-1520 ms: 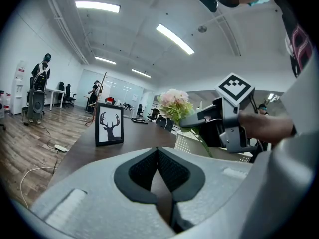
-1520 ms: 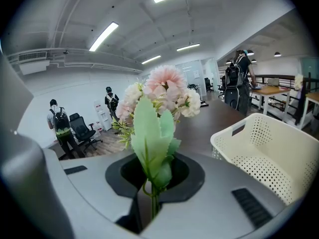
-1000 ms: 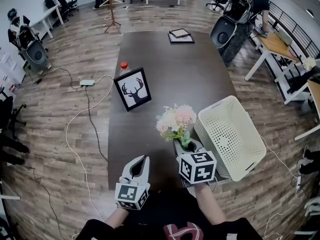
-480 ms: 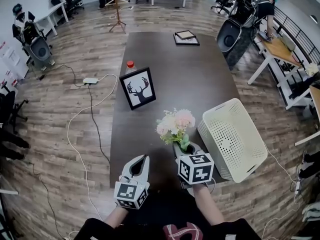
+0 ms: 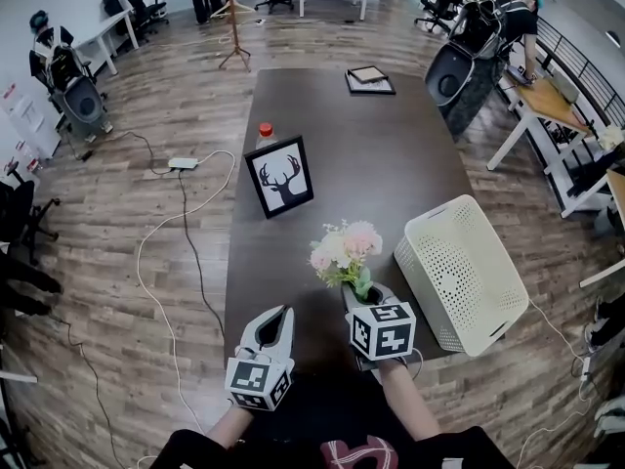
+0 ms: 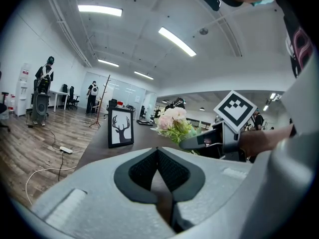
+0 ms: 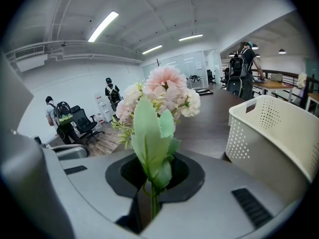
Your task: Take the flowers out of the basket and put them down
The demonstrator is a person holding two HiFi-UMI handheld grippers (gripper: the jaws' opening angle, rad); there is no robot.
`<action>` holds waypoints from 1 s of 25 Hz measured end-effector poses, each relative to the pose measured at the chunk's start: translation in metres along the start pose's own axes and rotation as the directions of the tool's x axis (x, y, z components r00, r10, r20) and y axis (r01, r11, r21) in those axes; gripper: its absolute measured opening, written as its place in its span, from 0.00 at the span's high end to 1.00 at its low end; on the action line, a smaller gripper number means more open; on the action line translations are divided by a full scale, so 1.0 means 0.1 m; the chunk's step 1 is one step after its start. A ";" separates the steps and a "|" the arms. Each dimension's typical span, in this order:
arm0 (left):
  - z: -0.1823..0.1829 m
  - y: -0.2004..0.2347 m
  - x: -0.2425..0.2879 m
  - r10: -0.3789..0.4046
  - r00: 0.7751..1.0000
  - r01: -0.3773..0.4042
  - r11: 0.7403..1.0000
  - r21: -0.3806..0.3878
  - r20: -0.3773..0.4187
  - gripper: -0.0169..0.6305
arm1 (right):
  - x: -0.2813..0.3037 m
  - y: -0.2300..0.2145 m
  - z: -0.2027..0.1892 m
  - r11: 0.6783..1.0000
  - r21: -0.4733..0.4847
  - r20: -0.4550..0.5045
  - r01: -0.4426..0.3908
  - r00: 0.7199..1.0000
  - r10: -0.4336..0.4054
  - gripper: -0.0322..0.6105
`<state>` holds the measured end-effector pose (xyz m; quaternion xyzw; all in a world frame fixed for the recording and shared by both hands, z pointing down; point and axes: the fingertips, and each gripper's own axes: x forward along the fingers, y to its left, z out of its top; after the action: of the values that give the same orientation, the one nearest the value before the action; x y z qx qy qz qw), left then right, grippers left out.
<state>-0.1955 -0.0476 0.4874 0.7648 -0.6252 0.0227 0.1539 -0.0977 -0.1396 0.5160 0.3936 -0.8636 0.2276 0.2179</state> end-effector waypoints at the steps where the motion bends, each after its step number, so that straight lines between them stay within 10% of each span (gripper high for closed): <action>1: 0.01 0.02 -0.01 0.003 1.000 -0.003 1.000 0.000 0.003 0.96 | 0.02 0.01 -0.02 1.000 -0.006 -0.003 -0.001 1.000 0.001 0.86; 25: 0.05 0.19 -0.04 0.009 1.000 -0.010 1.000 0.026 0.013 0.96 | 0.30 -0.03 -0.61 0.998 0.017 -0.119 0.054 0.992 -0.051 0.86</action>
<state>-0.2160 -0.0481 0.4857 0.7639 -0.6294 0.0266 0.1396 -0.1013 -0.1244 0.5818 0.4042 -0.8360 0.2536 0.2708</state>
